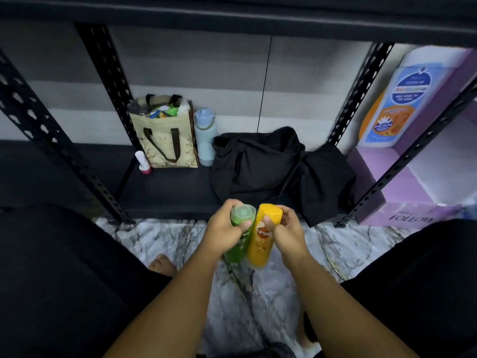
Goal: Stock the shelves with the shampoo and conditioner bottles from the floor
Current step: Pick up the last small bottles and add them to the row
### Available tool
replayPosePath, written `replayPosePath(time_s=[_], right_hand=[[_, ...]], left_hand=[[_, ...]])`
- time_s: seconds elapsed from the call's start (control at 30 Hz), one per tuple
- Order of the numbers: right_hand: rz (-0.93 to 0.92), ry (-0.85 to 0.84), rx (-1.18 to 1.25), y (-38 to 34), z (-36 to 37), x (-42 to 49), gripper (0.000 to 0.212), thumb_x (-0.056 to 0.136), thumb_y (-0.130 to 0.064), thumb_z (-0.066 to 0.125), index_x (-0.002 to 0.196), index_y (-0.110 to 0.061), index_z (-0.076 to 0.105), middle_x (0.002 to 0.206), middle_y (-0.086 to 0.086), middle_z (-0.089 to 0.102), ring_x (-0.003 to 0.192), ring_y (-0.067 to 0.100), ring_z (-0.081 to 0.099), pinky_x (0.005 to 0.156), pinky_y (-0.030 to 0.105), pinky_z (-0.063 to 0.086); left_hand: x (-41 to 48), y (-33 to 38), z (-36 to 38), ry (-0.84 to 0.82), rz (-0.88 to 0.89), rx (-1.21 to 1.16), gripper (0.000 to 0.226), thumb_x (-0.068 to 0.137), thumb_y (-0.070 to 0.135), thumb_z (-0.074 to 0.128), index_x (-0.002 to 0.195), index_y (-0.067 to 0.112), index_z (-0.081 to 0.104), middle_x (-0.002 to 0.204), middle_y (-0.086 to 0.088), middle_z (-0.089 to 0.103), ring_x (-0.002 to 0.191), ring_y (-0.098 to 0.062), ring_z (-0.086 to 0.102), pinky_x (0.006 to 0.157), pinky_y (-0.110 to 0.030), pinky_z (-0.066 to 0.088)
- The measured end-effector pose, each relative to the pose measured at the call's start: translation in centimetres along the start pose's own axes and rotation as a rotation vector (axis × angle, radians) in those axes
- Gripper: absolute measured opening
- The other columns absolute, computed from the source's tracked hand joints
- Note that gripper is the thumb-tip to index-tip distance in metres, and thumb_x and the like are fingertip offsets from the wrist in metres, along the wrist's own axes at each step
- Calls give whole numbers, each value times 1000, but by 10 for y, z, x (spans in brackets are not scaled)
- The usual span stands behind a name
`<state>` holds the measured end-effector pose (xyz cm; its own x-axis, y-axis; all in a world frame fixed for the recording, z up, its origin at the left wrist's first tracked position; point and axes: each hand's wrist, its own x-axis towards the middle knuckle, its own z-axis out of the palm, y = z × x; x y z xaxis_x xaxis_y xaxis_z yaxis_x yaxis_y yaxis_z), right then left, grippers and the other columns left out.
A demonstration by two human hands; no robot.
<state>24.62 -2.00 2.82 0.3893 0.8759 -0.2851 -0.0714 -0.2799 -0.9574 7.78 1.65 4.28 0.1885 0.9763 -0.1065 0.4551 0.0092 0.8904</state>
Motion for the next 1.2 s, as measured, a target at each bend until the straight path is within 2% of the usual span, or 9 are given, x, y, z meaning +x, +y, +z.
replayPosePath(time_s=[0.13,0.3,0.47,0.57,0.63,0.77,0.9,1.03,1.2], right_hand=[[-148,17,186,-75,3,-6,24,90,-25,76,112,-25,67,104,4,75,96,24,74,85,44,60],[-444,-18,201,-199,-6,-20,27,91,-31,73,115,-21,66,101,6,76,94,25,75,83,44,60],[-684,-61,201,-327,-21,-39,32,90,-36,69,119,-23,65,101,-3,77,91,13,75,71,27,60],[-750,-106,240,-394,-27,-40,36,89,-41,69,120,-22,65,105,0,77,97,19,75,83,44,60],[-770,-142,271,-434,-31,-38,35,91,-40,69,120,-21,65,107,3,77,98,25,75,87,52,59],[-881,-146,273,-504,-35,-37,33,93,-39,68,118,-18,65,104,5,78,95,25,76,86,52,60],[-987,-44,209,-544,-33,-21,28,92,-44,69,111,-23,66,100,2,77,92,21,76,85,50,61],[-970,55,158,-546,-28,10,22,94,-46,66,108,-30,62,102,1,75,91,17,75,85,48,61],[-1002,59,49,-532,-33,30,17,99,-45,57,112,-34,58,103,-8,73,89,2,72,72,22,58]], left_hand=[[12,61,-23,124,133,-192,34,87,25,78,113,39,60,108,18,69,101,2,63,93,-32,54],[19,166,-65,176,397,-414,29,93,27,73,121,32,64,114,15,72,109,-4,67,97,-34,55],[27,284,-112,170,644,-495,30,94,34,69,123,28,63,113,6,74,106,-12,71,90,-38,59],[38,351,-139,165,703,-585,34,92,40,70,122,26,66,112,1,75,105,-19,73,90,-47,59],[46,390,-154,133,756,-643,33,94,35,70,122,19,66,111,-5,76,103,-23,74,89,-50,60],[59,454,-175,131,885,-650,33,95,35,70,122,17,65,110,-6,77,101,-25,75,88,-49,60],[80,490,-179,192,933,-575,35,94,46,68,120,22,65,105,-2,77,96,-21,76,86,-52,61],[111,494,-167,268,870,-563,41,90,52,70,125,31,63,107,9,75,96,-9,74,86,-44,62],[135,482,-153,279,836,-557,42,91,59,65,129,41,58,119,15,70,103,-2,70,85,-36,62]])
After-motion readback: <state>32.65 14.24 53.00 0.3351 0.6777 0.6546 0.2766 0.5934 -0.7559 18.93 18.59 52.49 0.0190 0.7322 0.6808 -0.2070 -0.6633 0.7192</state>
